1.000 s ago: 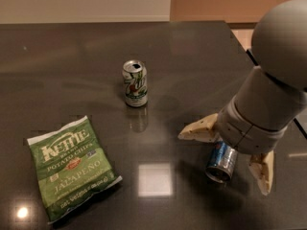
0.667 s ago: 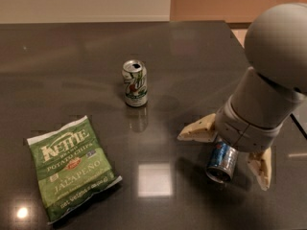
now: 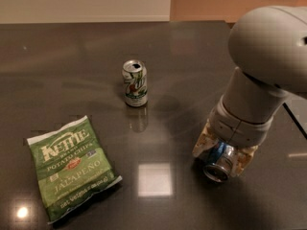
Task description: Place redbull can upright
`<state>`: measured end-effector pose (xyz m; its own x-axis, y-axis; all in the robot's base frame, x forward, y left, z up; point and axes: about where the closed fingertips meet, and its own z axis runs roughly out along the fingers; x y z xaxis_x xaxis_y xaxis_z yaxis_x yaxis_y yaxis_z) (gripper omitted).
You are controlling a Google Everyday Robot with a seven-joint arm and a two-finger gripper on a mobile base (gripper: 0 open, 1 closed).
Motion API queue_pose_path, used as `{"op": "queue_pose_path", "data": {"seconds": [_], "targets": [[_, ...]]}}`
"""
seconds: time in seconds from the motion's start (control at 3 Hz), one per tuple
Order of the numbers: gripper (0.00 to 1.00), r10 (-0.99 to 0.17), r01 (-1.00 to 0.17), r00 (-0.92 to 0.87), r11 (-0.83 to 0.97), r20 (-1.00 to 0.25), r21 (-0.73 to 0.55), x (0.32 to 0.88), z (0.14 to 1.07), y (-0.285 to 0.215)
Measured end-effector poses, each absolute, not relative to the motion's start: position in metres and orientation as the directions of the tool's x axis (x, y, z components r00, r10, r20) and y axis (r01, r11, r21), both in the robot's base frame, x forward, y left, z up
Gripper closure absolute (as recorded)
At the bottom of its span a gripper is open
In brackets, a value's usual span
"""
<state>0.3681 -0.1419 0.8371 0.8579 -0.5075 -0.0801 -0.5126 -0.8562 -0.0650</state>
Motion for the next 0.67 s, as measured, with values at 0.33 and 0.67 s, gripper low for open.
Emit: {"op": "queue_pose_path", "data": {"seconds": [0.33, 0.67], "targets": [[0.65, -0.52, -0.525, 0.848, -0.85, -0.101, -0.039, 0.374, 0.839, -0.14], [0.87, -0.568, -0.574, 0.816, -0.818, -0.107, -0.033, 0.381, 0.852, -0.129]]}}
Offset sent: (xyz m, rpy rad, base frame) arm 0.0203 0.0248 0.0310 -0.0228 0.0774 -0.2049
